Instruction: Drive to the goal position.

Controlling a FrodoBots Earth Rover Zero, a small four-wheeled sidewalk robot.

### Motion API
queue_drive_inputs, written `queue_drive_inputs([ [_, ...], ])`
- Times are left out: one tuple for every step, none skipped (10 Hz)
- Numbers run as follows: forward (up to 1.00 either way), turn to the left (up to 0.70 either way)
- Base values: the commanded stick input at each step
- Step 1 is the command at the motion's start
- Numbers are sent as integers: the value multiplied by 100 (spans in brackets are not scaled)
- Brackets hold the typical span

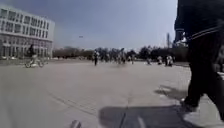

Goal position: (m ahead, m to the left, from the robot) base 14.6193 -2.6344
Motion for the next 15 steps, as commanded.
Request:
queue_drive_inputs([
  [85, 1],
  [85, 1],
  [85, 1],
  [85, 1],
  [85, 1],
  [85, 1],
  [85, 1],
  [85, 1],
  [85, 1],
  [85, 1],
  [85, 1],
  [85, 1],
  [85, 1],
  [85, 1],
  [85, 1],
])
